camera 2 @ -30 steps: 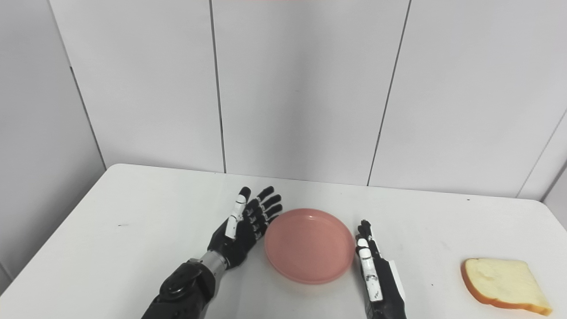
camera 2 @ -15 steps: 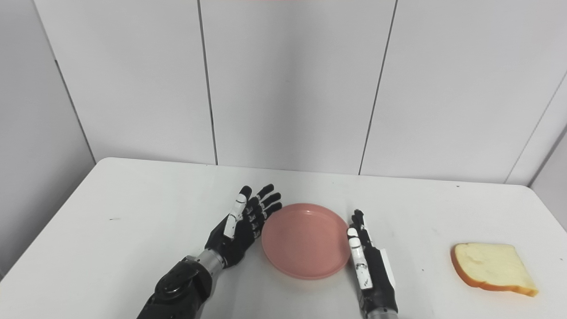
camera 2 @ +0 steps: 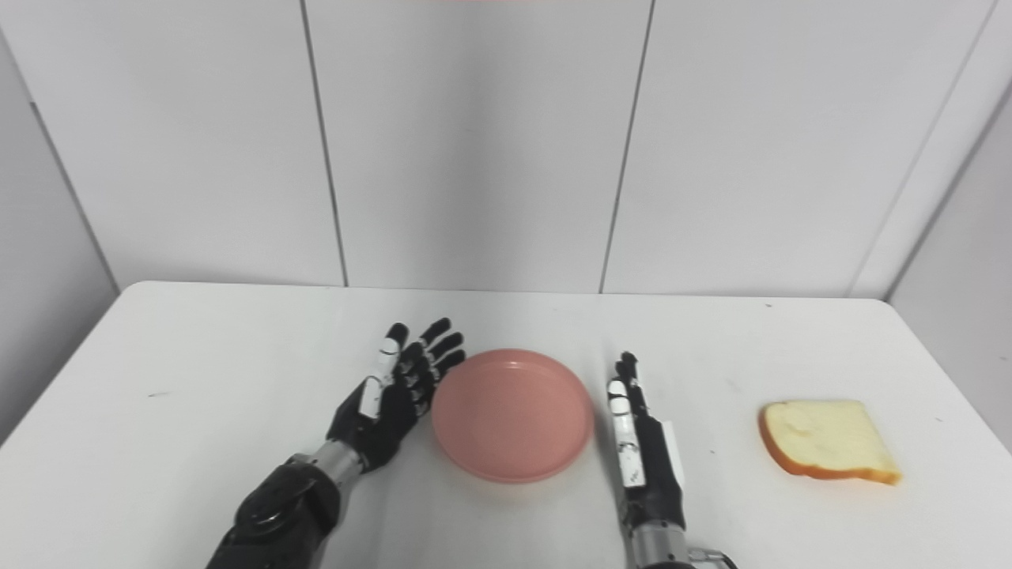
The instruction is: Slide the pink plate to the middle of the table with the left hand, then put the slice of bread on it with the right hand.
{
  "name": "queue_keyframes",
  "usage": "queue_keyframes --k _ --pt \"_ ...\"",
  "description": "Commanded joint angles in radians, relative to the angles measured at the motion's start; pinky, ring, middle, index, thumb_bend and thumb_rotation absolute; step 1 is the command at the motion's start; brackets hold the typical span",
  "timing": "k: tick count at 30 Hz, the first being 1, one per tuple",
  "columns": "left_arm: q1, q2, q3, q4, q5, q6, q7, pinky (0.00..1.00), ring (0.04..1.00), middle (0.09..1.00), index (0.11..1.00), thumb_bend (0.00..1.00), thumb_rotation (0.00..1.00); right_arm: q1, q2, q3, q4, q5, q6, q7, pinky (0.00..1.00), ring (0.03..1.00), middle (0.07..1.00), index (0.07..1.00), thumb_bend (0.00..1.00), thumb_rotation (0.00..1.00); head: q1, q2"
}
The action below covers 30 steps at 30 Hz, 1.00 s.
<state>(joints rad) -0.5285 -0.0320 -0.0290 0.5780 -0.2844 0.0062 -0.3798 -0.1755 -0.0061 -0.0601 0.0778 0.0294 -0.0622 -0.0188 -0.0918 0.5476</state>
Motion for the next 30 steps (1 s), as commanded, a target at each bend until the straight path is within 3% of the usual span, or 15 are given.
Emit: queue_keyframes --k 1,3,5,6,8,11,15,18,23,26,30 --pt "0.013 0.021 0.009 0.014 0.006 0.03 0.002 0.98 0.963 0.954 0.931 0.69 1.0 0.015 -0.021 -0.014 -0.045 -0.015 -0.019 -0.013 1.0 0.994 1.0 1.0 0.23 1.0 -0.026 0.001" --pt "0.013 0.026 0.012 0.015 0.003 0.033 -0.005 0.98 0.968 0.957 0.936 0.69 1.0 0.011 -0.03 -0.014 -0.082 -0.029 0.007 -0.014 1.0 0.999 1.0 1.0 0.28 1.0 -0.059 0.0" --pt "0.015 0.031 0.014 0.015 0.0 0.034 -0.012 0.99 0.978 0.966 0.944 0.69 1.0 0.006 -0.036 -0.014 -0.108 -0.046 0.023 -0.019 1.0 1.0 1.0 1.0 0.43 0.99 -0.087 0.002" --pt "0.016 0.033 0.014 0.014 -0.001 0.034 -0.014 0.99 0.979 0.966 0.944 0.69 1.0 0.004 -0.037 -0.016 -0.122 -0.055 0.03 -0.026 1.0 1.0 1.0 1.0 0.44 0.98 -0.087 0.002" --pt "0.02 0.04 0.015 0.006 -0.002 0.039 -0.016 0.99 0.979 0.965 0.944 0.69 1.0 -0.004 -0.04 -0.018 -0.151 -0.079 0.04 -0.04 0.99 0.995 1.0 1.0 0.51 0.92 -0.151 0.004" --pt "0.028 0.051 0.02 -0.006 -0.01 0.05 -0.025 0.98 0.977 0.966 0.948 0.69 1.0 -0.019 -0.054 -0.02 -0.202 -0.135 0.049 -0.062 0.96 0.972 0.988 0.987 0.64 0.88 -0.182 0.003" --pt "0.04 0.056 0.031 -0.03 -0.017 0.073 -0.017 0.98 0.966 0.961 0.94 0.69 1.0 -0.047 -0.088 -0.025 -0.27 -0.171 0.077 -0.047 0.95 0.967 0.981 0.983 0.7 0.85 -0.214 0.003" --pt "0.05 0.061 0.039 -0.048 -0.019 0.089 -0.016 0.97 0.959 0.957 0.934 0.68 1.0 -0.082 -0.17 -0.022 -0.353 -0.251 0.137 -0.009 0.9 0.954 0.971 0.975 0.67 0.83 -0.234 0.001" --pt "0.059 0.068 0.044 -0.054 -0.016 0.084 -0.024 0.94 0.949 0.951 0.929 0.7 1.0 -0.132 -0.294 -0.031 -0.409 -0.293 0.193 0.049 0.85 0.911 0.943 0.962 0.79 0.68 -0.251 -0.006" --pt "0.068 0.076 0.039 -0.064 -0.01 0.074 -0.033 0.93 0.947 0.949 0.928 0.7 1.0 -0.157 -0.394 -0.024 -0.446 -0.299 0.261 0.13 0.86 0.914 0.945 0.962 0.81 0.58 -0.266 -0.004" --pt "0.078 0.093 0.036 -0.06 0.001 0.052 -0.037 0.91 0.94 0.948 0.94 0.73 1.0 -0.195 -0.562 0.008 -0.469 -0.336 0.345 0.281 0.85 0.911 0.931 0.941 0.95 0.4 -0.286 -0.005"
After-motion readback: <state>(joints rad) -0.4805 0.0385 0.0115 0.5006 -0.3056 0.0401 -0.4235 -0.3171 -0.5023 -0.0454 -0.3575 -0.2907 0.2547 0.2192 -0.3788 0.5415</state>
